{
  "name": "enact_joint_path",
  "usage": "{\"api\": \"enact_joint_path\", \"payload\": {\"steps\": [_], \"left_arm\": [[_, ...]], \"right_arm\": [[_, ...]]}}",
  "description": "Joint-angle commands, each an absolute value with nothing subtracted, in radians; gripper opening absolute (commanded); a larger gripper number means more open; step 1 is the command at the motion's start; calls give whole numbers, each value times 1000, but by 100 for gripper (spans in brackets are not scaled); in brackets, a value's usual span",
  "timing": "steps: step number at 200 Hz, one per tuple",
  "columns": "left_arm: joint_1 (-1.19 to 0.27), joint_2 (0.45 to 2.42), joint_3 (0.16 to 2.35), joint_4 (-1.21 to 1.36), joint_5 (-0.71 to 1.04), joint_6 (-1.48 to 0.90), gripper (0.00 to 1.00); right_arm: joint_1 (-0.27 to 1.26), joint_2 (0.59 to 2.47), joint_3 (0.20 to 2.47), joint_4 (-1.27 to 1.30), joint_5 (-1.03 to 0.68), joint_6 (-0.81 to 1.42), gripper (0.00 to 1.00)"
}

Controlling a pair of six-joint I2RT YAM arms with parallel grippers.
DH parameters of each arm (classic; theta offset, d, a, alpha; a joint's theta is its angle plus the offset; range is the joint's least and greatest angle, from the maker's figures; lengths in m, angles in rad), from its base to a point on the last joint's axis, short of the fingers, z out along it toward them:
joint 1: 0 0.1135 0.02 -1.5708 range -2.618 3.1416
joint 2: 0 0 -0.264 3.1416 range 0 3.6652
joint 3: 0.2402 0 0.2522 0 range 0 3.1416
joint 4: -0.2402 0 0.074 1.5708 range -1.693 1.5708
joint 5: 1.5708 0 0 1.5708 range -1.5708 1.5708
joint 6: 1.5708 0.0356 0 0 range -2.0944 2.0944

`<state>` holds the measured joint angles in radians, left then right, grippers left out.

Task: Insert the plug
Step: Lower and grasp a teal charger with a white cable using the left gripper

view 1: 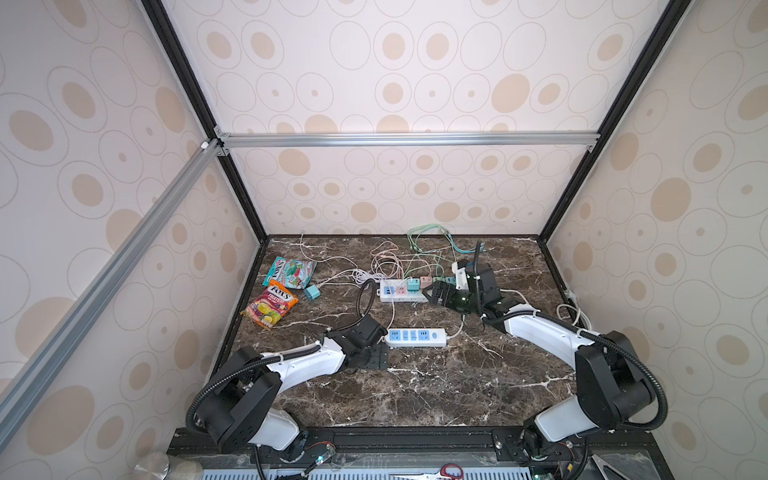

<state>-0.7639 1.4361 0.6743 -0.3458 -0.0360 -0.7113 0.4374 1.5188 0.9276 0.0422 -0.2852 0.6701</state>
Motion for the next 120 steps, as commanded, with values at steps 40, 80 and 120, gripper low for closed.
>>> {"api": "enact_joint_path", "payload": {"steps": [40, 80, 120], "left_arm": [[-801, 1566, 754, -541, 32, -507, 98], [-816, 1542, 780, -535, 65, -466, 93], [-816, 1561, 784, -556, 44, -464, 82]], "right_arm": [[439, 1554, 971, 58, -316, 660, 98], [439, 1543, 960, 48, -295, 653, 98], [439, 1555, 972, 43, -301, 657, 98]]}}
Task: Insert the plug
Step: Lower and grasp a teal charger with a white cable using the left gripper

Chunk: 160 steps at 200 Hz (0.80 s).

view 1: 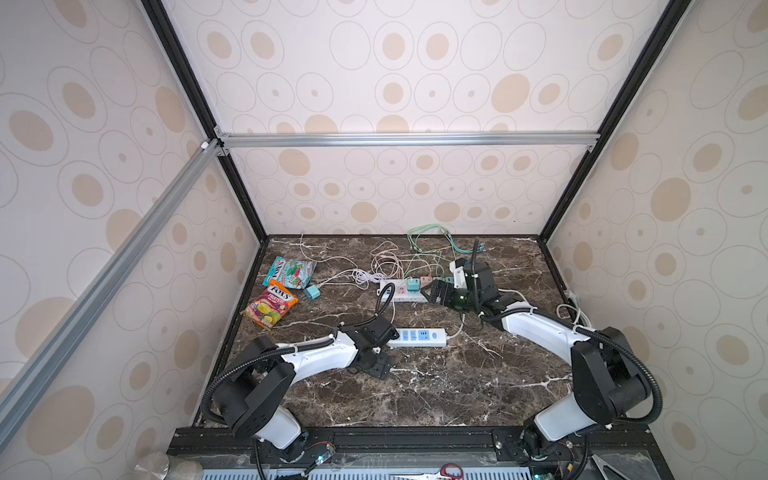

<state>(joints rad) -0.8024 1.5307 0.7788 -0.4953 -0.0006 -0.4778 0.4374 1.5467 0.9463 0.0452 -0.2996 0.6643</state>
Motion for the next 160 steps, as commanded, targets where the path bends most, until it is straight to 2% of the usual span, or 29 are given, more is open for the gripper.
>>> {"api": "enact_joint_path", "payload": {"steps": [1, 40, 89, 128, 150, 160], "left_arm": [[-816, 1562, 785, -558, 41, -464, 82], [-819, 1592, 795, -584, 58, -469, 69], [-824, 1580, 801, -647, 55, -485, 60], [-824, 1554, 795, -628, 51, -487, 38], [-824, 1520, 789, -599, 52, -483, 21], [-824, 1505, 783, -589, 51, -483, 9]], "right_arm": [[439, 1555, 972, 43, -303, 657, 98], [439, 1551, 972, 36, -294, 655, 98], [439, 1543, 966, 30, -274, 655, 98], [439, 1542, 962, 51, -277, 649, 98], [439, 1539, 965, 66, -306, 632, 98], [439, 1537, 966, 69, -314, 628, 98]]}}
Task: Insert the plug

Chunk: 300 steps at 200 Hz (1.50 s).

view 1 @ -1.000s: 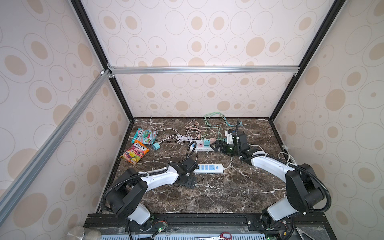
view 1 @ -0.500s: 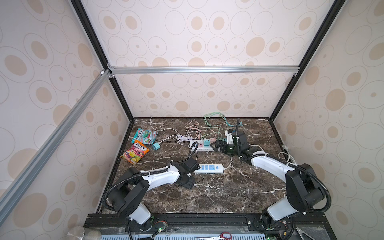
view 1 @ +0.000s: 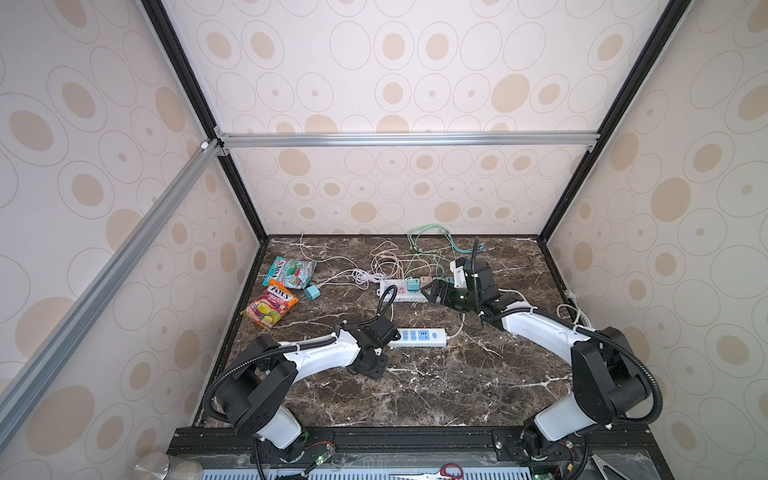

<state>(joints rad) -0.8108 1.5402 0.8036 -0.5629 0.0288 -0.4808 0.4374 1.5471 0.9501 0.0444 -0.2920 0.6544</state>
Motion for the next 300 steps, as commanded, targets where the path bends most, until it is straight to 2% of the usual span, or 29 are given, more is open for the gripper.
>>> {"api": "enact_joint_path", "payload": {"steps": [1, 13, 69, 114, 155, 225, 264, 300], "left_arm": [[-824, 1503, 783, -587, 51, -484, 8], [-824, 1489, 772, -579, 38, -488, 0], [-822, 1377, 756, -503, -14, -435, 0], [-824, 1320, 805, -404, -126, -313, 0], [-822, 1279, 794, -224, -187, -161, 0], [-821, 1257, 719, 215, -178, 226, 0], [-819, 1188, 589, 482, -83, 404, 0], [-819, 1178, 575, 488, -75, 435, 0]], "right_arm": [[439, 1537, 966, 69, -313, 628, 98], [439, 1535, 965, 75, -323, 623, 98], [439, 1536, 975, 75, -420, 545, 93], [440, 1549, 1044, -101, -509, 445, 93], [444, 1531, 1063, -189, -639, 376, 85], [526, 1538, 1148, -344, -735, 221, 81], [556, 1570, 1206, -360, -757, 206, 65], [578, 1593, 1235, -329, -838, 205, 56]]}}
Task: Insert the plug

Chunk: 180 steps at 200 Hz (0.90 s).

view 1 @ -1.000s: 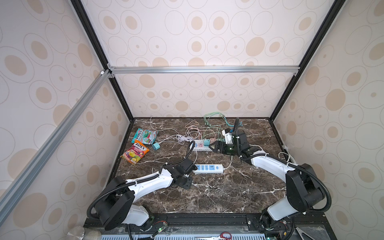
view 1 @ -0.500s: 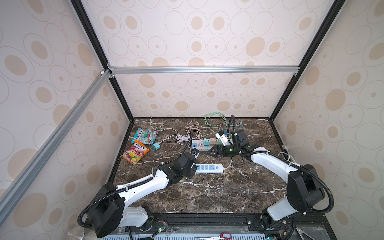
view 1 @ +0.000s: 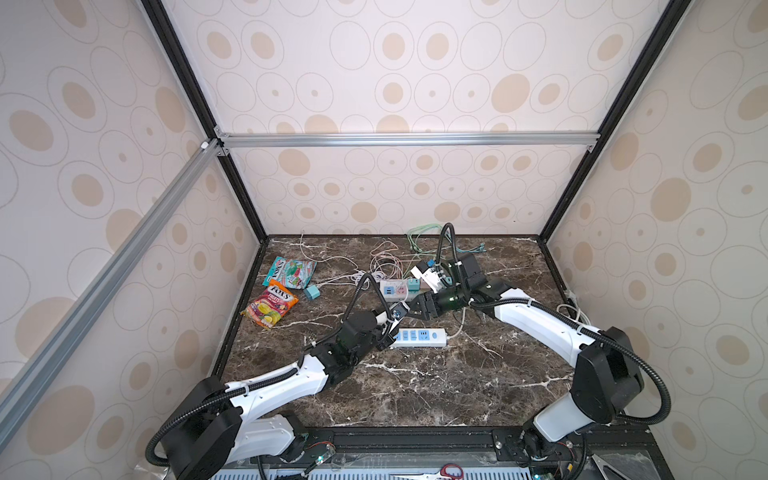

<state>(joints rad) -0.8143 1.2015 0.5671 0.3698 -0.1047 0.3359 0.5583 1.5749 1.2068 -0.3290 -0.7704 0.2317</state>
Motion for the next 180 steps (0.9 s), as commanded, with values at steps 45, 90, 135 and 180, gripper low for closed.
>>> {"api": "enact_joint_path", "payload": {"steps": [45, 90, 135, 180], "left_arm": [[-820, 1148, 549, 528, -34, 458, 0], [-819, 1140, 550, 518, 0, 456, 0], [-792, 1104, 534, 573, -77, 351, 68], [-568, 1093, 613, 496, -146, 69, 98]], "right_arm": [[593, 1620, 1267, -352, -799, 203, 47], [605, 1628, 1289, -314, -749, 228, 34], [606, 1555, 1325, -329, -688, 145, 0], [605, 1470, 1433, -448, -713, -62, 0]]}}
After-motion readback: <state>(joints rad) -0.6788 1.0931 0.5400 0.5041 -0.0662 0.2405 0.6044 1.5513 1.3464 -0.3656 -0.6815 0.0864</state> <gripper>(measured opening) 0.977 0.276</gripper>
